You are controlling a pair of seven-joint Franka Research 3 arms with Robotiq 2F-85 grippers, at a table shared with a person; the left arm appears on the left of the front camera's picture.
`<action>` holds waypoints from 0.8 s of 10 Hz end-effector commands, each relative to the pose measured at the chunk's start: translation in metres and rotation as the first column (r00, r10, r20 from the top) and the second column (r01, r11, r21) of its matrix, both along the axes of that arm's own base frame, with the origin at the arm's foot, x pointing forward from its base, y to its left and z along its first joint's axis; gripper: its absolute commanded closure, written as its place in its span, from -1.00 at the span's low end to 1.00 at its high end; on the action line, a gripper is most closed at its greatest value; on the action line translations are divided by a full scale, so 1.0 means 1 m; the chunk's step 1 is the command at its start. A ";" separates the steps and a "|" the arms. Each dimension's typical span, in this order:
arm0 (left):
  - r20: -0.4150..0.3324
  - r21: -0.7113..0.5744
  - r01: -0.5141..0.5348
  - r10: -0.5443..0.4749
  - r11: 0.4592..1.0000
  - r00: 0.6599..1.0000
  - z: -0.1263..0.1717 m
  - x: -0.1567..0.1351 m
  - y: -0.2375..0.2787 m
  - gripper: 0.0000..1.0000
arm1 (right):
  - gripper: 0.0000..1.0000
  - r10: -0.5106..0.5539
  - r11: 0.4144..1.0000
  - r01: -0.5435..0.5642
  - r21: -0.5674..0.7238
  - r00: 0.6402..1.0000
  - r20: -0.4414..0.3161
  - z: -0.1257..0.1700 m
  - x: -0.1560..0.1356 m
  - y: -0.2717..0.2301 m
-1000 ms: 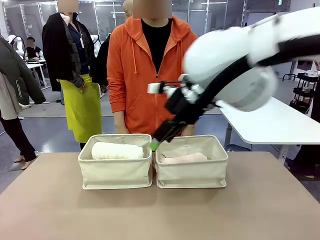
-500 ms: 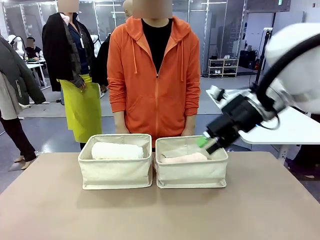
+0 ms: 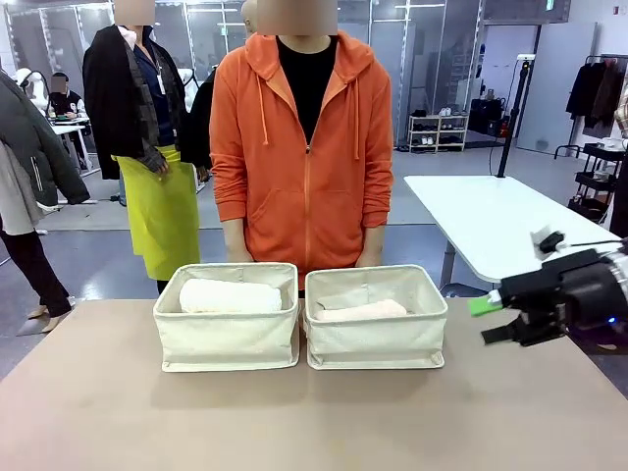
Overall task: Divide the towels into two baskets.
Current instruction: Pick up one hotel-folded towel from the bottom of the table and place it in the Fabric basket indicated by the person.
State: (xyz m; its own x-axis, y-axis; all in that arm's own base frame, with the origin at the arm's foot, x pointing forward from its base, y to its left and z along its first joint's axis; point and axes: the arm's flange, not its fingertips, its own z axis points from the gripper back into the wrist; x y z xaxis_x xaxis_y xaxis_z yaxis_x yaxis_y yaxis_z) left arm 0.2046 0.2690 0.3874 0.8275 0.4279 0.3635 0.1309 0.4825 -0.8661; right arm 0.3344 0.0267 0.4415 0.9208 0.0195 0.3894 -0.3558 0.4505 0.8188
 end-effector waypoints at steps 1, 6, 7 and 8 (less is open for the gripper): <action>0.007 -0.003 0.010 -0.010 1.000 1.000 0.001 -0.003 0.000 -1.00 | -1.00 0.047 0.999 -0.048 -0.011 0.999 -0.012 -0.007 -0.004 0.015; 0.007 -0.003 0.010 -0.010 1.000 1.000 0.001 -0.003 0.000 -1.00 | -1.00 0.047 0.999 -0.048 -0.011 0.999 -0.012 -0.007 -0.004 0.015; 0.007 -0.003 0.010 -0.010 1.000 1.000 0.001 -0.003 0.000 -1.00 | -1.00 0.045 0.999 -0.046 -0.026 0.999 -0.020 -0.005 -0.002 0.016; 0.007 -0.003 0.010 -0.010 1.000 1.000 0.001 -0.003 0.000 -1.00 | -1.00 -0.010 1.000 0.010 0.002 0.995 -0.098 -0.008 0.006 -0.019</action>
State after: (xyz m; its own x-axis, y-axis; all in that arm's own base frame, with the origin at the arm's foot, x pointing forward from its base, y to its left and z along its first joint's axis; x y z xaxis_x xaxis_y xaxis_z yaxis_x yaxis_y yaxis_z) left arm 0.2055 0.2684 0.3872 0.8294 0.4253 0.3622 0.1306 0.4828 -0.8660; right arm 0.3343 0.0326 0.4337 0.9347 0.0476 0.3523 -0.3335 0.4605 0.8226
